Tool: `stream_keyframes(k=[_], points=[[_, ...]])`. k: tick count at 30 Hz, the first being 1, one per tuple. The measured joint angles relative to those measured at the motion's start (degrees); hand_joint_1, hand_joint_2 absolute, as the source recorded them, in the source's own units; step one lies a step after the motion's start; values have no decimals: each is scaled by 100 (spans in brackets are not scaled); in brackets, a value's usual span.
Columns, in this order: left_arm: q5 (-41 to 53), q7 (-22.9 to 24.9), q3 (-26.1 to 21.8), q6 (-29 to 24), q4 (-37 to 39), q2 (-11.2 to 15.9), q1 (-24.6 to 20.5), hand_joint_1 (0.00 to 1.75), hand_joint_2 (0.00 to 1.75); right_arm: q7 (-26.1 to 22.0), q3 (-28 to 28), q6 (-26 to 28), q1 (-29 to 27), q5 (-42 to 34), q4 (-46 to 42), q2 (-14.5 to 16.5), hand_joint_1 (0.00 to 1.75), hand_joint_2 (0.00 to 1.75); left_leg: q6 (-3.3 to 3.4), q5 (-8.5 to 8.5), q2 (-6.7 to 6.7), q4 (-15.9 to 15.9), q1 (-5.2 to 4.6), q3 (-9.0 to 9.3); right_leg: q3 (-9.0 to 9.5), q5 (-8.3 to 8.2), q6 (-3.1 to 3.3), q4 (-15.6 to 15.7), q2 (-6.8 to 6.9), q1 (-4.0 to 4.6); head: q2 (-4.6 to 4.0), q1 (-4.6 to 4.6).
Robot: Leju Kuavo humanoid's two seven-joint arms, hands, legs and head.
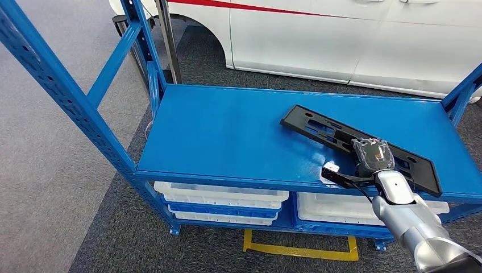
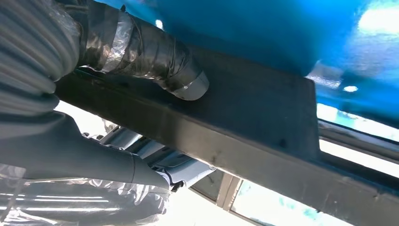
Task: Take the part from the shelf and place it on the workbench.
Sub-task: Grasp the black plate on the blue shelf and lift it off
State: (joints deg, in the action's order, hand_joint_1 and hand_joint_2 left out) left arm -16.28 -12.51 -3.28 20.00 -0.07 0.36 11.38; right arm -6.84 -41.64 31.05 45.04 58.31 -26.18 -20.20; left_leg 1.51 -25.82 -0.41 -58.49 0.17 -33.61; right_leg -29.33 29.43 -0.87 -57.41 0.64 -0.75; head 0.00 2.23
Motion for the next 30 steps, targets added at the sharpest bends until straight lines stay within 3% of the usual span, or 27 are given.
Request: stream_keyframes(k=[9,13,30], points=[[1,-17,6,12,0,8,8,0,0,-33,15,4,-3,-5,0,-2,175,175,0,0,0,0,0,4,-1,0,0,0,0,0,0,-1],[1,-39,33,36,0,27,23,0,175,-99,35,21,-10,-13,0,-4,175,175,0,0,0,0,0,5,0,0,0,0,0,0,0,0],[-1,-50,128,65,0,62,32,0,175,-440,103,104,-109,-109,-137,-19,175,175,0,0,4,0,0,5,4,0,0,0,-4,1,0,0]])
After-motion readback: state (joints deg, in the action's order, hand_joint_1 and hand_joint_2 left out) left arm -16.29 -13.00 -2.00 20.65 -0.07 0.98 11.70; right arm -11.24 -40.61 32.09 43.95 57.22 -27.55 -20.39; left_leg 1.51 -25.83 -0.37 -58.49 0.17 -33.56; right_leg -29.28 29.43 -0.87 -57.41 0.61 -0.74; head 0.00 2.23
